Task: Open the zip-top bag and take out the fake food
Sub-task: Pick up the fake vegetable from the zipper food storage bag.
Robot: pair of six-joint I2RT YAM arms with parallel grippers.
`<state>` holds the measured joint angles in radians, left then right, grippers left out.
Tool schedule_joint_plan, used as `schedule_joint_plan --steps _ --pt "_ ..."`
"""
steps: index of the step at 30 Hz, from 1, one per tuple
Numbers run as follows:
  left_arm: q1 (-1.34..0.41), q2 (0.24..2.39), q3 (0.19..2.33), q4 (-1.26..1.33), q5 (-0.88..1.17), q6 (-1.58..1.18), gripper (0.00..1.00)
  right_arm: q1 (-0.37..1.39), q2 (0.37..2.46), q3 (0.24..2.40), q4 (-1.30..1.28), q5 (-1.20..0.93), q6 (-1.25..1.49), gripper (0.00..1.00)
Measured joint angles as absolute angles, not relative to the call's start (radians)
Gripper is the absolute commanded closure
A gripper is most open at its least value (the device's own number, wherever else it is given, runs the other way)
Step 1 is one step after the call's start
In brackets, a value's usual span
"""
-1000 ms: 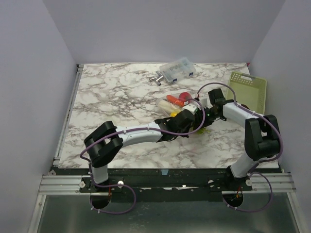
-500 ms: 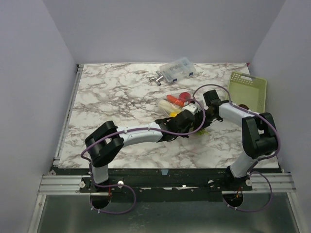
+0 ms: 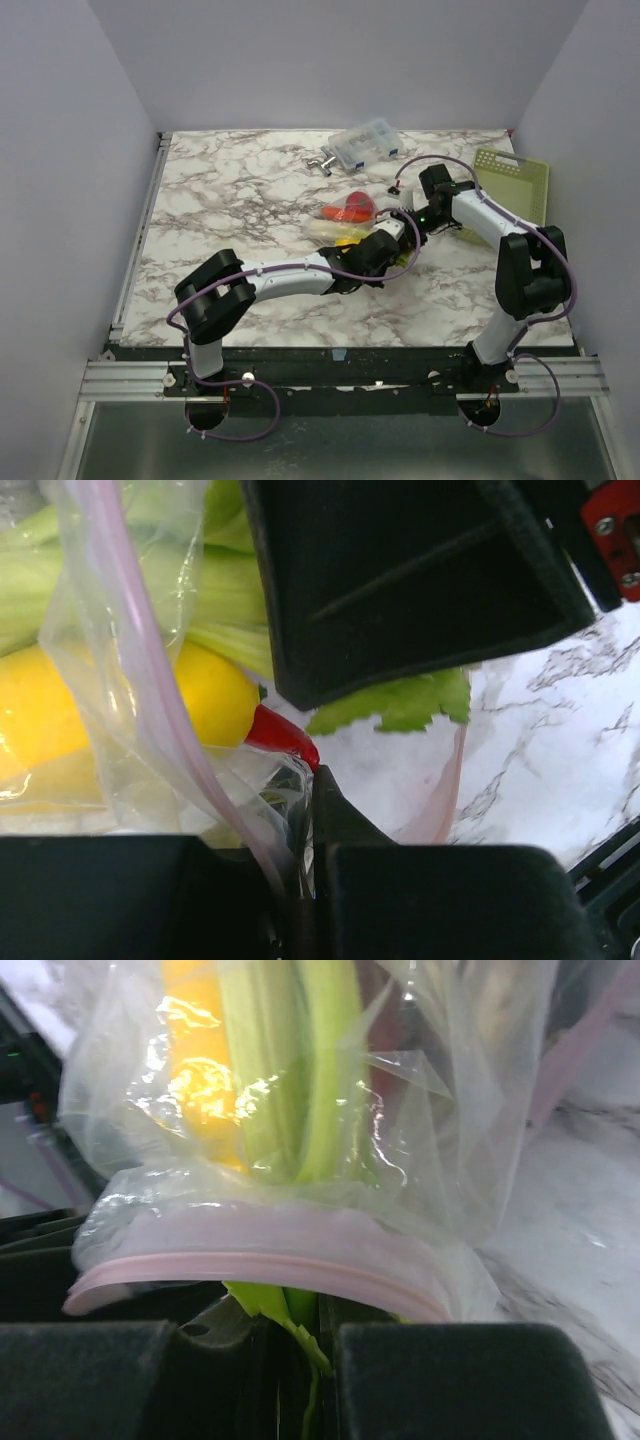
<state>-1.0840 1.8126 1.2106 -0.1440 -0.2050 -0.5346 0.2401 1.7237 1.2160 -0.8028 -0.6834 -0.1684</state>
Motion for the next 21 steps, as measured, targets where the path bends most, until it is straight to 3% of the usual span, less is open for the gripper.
schedule_joint_plan --steps 8,13,21 --pt "-1.084 1.813 1.200 -0.166 -0.206 -0.524 1.00 0.220 1.808 1.243 -0.892 -0.919 -0.138 0.96" --pt "-1.084 1.813 1.200 -0.167 -0.225 -0.525 1.00 0.186 1.876 1.368 -1.071 -1.048 -0.241 0.96" --pt "-1.062 1.801 1.171 -0.167 -0.244 -0.540 1.00 0.170 1.833 1.378 -1.127 -1.008 -0.296 0.96"
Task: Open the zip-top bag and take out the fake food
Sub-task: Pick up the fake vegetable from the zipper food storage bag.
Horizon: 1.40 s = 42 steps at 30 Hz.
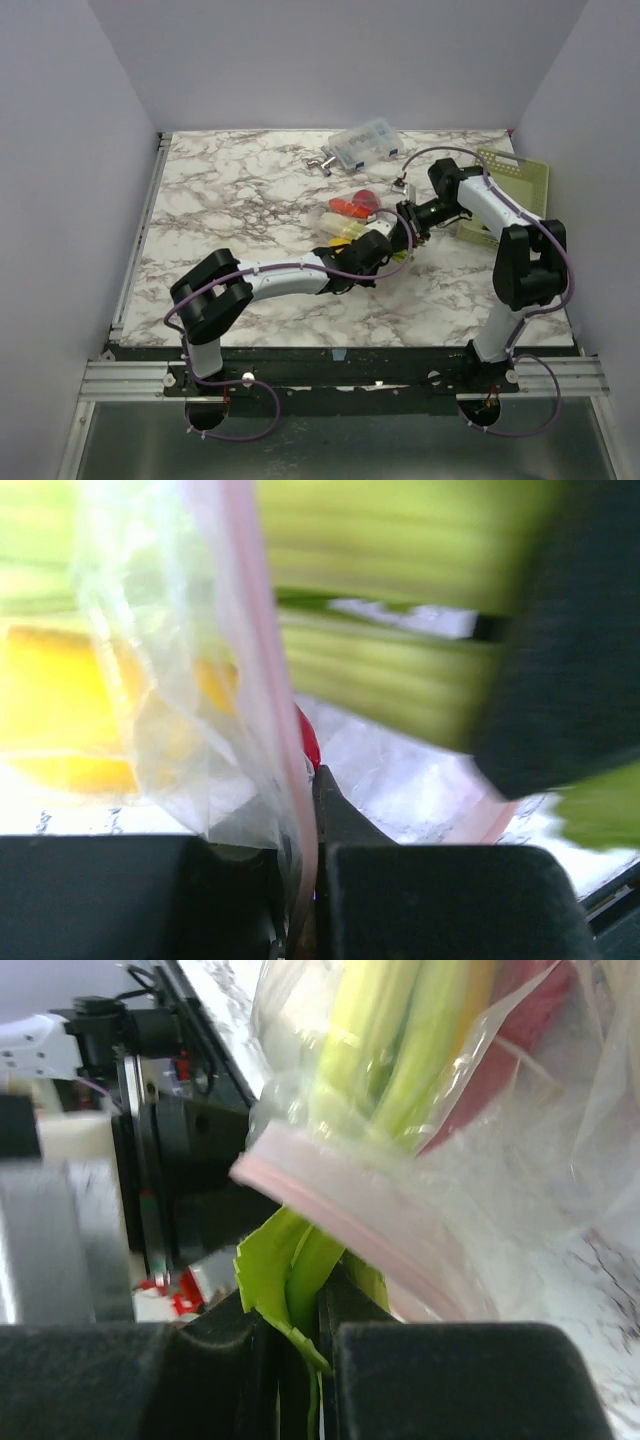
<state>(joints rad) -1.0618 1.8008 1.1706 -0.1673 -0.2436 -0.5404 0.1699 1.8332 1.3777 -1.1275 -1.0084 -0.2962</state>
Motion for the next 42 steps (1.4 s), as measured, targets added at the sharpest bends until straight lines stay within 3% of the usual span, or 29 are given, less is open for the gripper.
schedule_joint_plan --steps 22,42 --pt "-1.001 1.662 1.121 -0.165 -0.234 -0.665 1.00 0.170 1.519 1.325 -1.248 -0.664 -0.511 0.95" --pt "-0.989 1.575 1.041 -0.128 -0.228 -0.722 1.00 0.170 1.180 1.297 -1.356 -0.554 -0.610 0.95"
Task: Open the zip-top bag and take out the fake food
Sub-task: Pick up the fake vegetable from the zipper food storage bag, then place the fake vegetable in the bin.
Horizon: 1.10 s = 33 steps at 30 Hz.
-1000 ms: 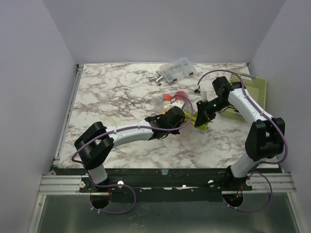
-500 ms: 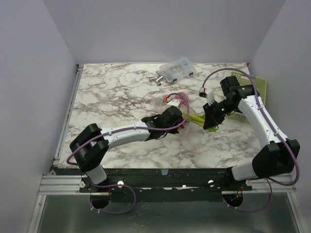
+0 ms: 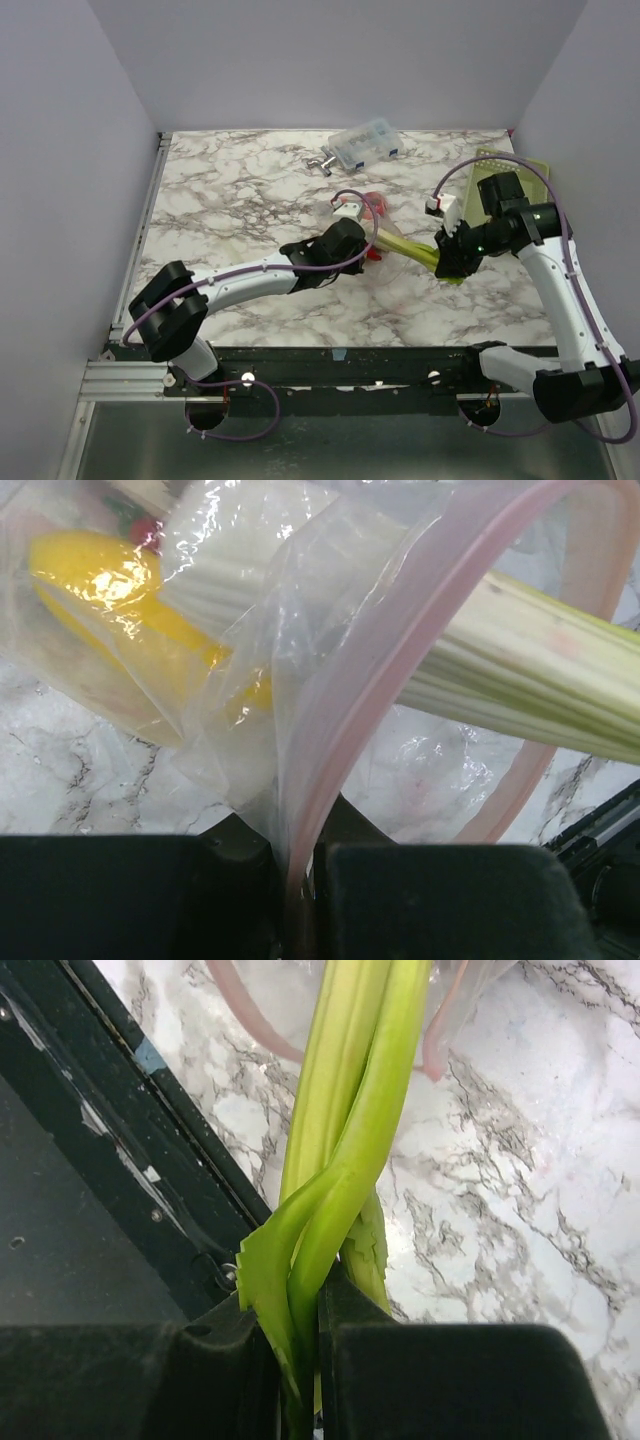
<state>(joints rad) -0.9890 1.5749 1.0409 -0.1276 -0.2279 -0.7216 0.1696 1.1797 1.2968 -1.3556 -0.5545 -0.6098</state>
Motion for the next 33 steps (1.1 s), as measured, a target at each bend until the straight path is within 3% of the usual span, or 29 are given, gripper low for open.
schedule_joint_plan --steps 16,33 --pt "-0.961 1.501 0.998 -0.122 -0.228 -0.823 1.00 0.169 0.847 1.236 -1.405 -0.424 -0.645 0.98" --pt "-0.896 1.466 0.950 -0.120 -0.214 -0.870 1.00 0.036 0.788 1.301 -1.417 -0.427 -0.614 1.00"
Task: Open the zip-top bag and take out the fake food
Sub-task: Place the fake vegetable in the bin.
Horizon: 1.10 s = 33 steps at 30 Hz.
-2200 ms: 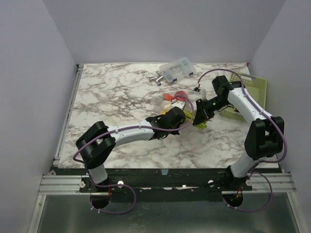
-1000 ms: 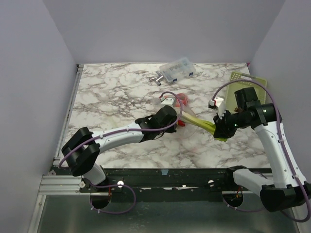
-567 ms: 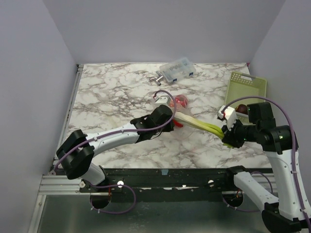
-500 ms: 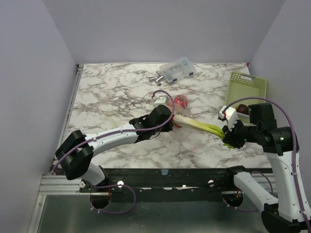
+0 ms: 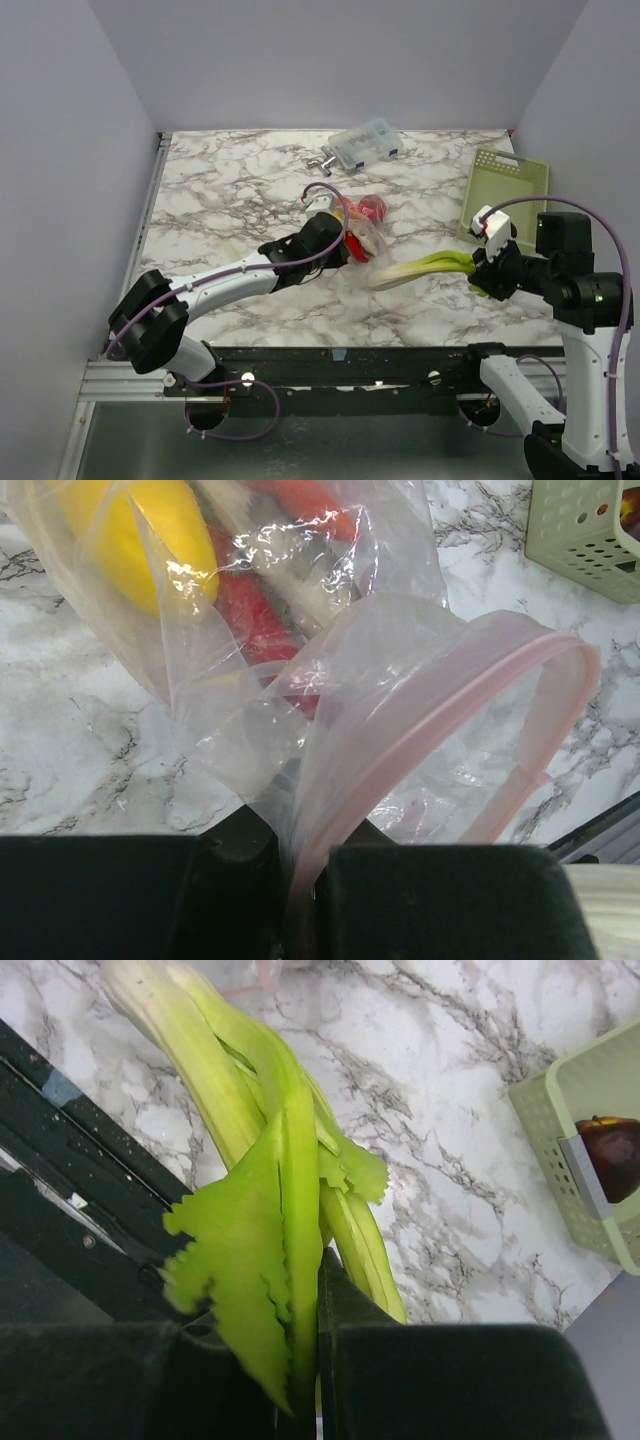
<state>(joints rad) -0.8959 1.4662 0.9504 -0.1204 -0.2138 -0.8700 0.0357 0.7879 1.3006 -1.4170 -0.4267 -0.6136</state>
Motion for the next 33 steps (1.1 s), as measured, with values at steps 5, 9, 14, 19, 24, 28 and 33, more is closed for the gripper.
schedule_joint_plan --steps 5,9,14,19,24,28,33 --pt "-0.896 1.446 0.919 -0.107 -0.199 -0.873 1.00 0.020 0.850 1.413 -1.417 -0.439 -0.581 1.00" --pt "-0.896 1.435 0.893 -0.097 -0.188 -0.876 1.00 0.008 0.914 1.481 -1.393 -0.430 -0.530 1.00" --pt "-0.896 1.425 0.884 -0.091 -0.177 -0.876 1.00 -0.040 1.007 1.549 -1.322 -0.374 -0.442 1.00" --pt "-0.896 1.417 0.881 -0.083 -0.165 -0.871 1.00 -0.087 1.110 1.618 -1.241 -0.345 -0.363 1.00" --pt "-0.896 1.406 0.862 -0.069 -0.151 -0.863 1.00 -0.107 1.146 1.621 -1.155 -0.314 -0.286 1.00" --pt "-0.896 1.392 0.833 -0.060 -0.139 -0.860 1.00 -0.121 1.147 1.583 -1.054 -0.269 -0.220 1.00" --pt "-0.896 1.372 0.813 -0.052 -0.128 -0.851 1.00 -0.236 1.159 1.479 -0.943 -0.256 -0.145 1.00"
